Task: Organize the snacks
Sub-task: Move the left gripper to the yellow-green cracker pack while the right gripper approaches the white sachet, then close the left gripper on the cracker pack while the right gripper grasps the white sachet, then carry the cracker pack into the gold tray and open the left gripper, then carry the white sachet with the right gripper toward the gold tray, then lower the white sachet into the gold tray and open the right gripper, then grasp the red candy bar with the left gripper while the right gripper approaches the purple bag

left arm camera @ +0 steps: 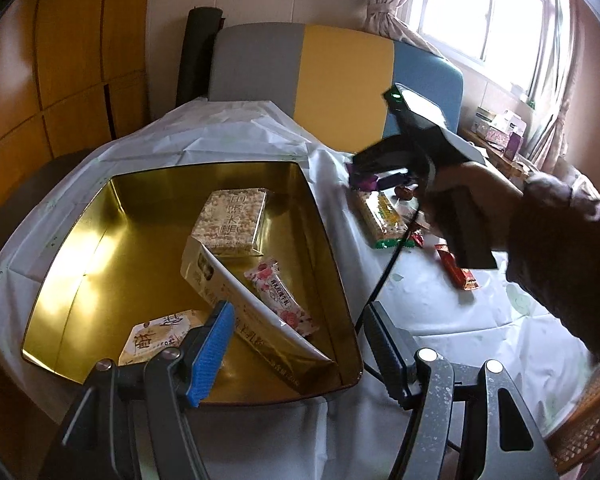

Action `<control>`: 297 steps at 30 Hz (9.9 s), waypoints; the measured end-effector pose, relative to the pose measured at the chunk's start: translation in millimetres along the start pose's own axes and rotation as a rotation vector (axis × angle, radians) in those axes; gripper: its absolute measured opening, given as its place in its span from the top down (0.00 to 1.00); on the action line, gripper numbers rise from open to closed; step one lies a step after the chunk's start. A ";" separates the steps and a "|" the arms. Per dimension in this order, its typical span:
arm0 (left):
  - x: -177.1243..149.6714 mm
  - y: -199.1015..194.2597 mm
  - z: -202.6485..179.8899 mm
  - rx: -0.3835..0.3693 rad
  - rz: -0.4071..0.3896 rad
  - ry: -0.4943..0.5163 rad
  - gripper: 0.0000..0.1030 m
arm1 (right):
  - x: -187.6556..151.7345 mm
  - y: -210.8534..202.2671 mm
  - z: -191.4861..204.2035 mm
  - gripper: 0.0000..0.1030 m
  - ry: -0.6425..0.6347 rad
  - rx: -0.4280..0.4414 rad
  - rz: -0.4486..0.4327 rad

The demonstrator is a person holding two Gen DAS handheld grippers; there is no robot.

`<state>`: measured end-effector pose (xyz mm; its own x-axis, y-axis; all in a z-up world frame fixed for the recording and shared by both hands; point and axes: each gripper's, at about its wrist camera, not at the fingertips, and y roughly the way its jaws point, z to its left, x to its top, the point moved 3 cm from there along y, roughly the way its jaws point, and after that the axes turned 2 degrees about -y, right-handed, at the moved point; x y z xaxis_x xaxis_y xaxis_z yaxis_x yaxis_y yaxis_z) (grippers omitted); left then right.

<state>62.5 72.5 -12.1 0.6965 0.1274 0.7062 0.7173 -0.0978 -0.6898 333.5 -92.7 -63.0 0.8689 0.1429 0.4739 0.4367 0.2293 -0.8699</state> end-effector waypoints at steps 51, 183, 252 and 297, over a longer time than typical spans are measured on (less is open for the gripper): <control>40.3 110.0 -112.3 -0.044 0.180 0.209 0.34 | -113.4 -109.3 -193.7 0.36 0.356 0.011 0.006; 54.8 41.5 95.5 0.330 0.036 -0.171 0.42 | -150.4 -64.3 -119.0 0.62 -0.208 -0.129 0.036; 1.9 -34.9 93.7 0.223 -0.060 -0.209 0.36 | -129.7 -125.4 -46.6 0.66 -0.038 -0.199 -0.116; -0.2 -35.1 89.1 0.234 -0.046 -0.178 0.36 | -134.7 -129.7 50.2 0.59 -0.194 0.072 -0.120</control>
<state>35.5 163.9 -2.3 0.6340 0.2993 0.7131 0.7103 0.1394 -0.6900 148.1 -93.3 -7.1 0.7474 0.2915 0.5970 0.5105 0.3231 -0.7969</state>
